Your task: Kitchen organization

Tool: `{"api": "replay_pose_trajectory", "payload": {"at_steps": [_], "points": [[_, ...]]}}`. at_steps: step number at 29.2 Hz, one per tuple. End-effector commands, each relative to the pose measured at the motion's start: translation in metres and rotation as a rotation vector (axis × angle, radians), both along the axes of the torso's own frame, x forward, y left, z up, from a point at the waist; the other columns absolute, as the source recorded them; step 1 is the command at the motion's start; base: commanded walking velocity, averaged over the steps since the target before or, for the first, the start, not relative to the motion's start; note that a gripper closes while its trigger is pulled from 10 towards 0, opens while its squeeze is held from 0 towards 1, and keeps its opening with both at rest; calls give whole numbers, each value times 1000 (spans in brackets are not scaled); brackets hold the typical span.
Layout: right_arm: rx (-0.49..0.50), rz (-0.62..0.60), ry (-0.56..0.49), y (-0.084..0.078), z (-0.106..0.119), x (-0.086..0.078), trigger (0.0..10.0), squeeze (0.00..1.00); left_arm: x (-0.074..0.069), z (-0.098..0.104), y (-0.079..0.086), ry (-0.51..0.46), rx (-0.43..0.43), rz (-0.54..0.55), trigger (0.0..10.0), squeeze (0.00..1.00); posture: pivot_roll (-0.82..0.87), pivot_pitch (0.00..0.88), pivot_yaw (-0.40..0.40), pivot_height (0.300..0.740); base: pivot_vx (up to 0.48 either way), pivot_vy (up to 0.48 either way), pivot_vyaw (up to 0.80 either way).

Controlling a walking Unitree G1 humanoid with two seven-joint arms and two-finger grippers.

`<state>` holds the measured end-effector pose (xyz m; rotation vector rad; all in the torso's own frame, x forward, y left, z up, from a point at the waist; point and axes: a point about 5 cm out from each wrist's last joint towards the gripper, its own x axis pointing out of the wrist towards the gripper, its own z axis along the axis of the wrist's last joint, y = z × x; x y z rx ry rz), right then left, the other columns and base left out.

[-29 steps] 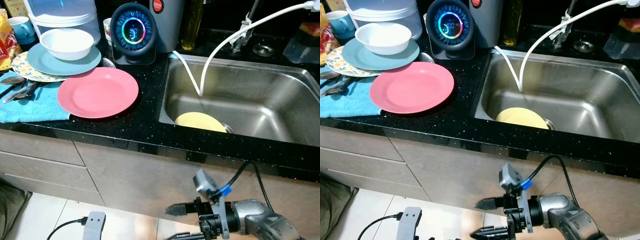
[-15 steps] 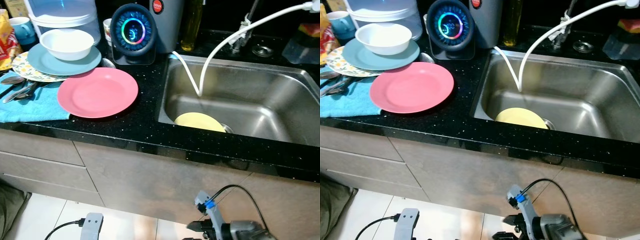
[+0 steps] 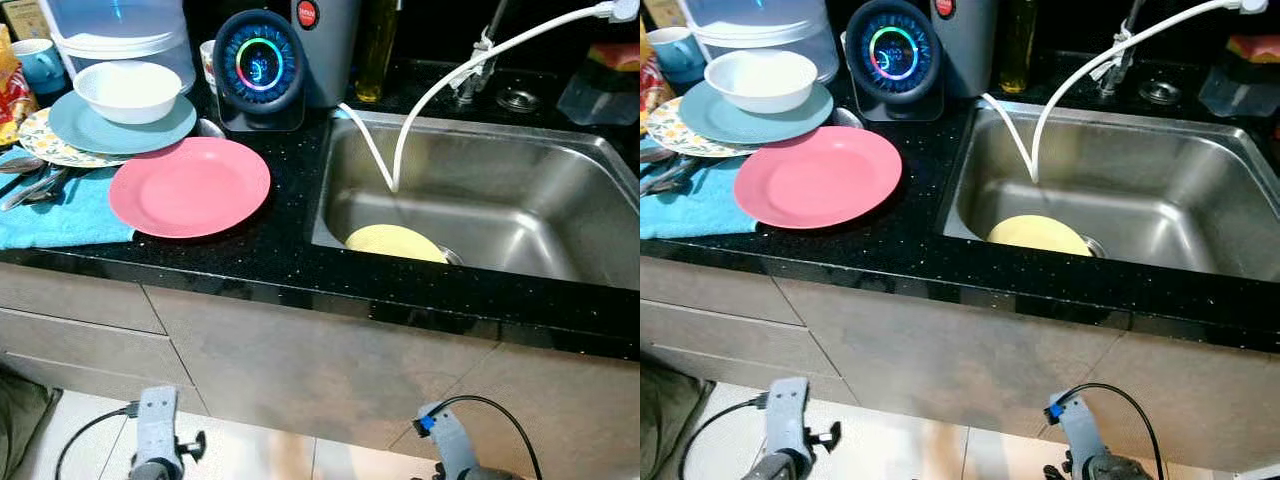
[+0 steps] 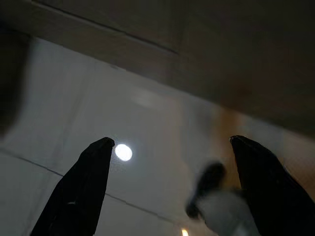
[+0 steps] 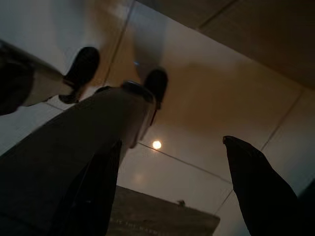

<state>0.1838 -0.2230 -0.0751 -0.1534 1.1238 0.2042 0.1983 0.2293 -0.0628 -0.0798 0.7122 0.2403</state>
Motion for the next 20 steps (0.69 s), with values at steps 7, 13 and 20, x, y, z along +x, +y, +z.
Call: {"api": "replay_pose_trajectory", "payload": {"at_steps": [7,13,20], "points": [[-109,-61,65,-7,-11,-21,10000,0,25,42,39,-289,171,299,10000,0,106,114,-31,740,0,0,0],[-153,-61,91,-13,-13,-28,10000,0,35,80,51,-502,246,516,10000,0,128,121,-53,740,0,0,0],[-196,-26,127,-16,-15,-36,10000,0,66,176,75,-841,352,718,10000,0,153,116,-70,740,0,0,0]]}}
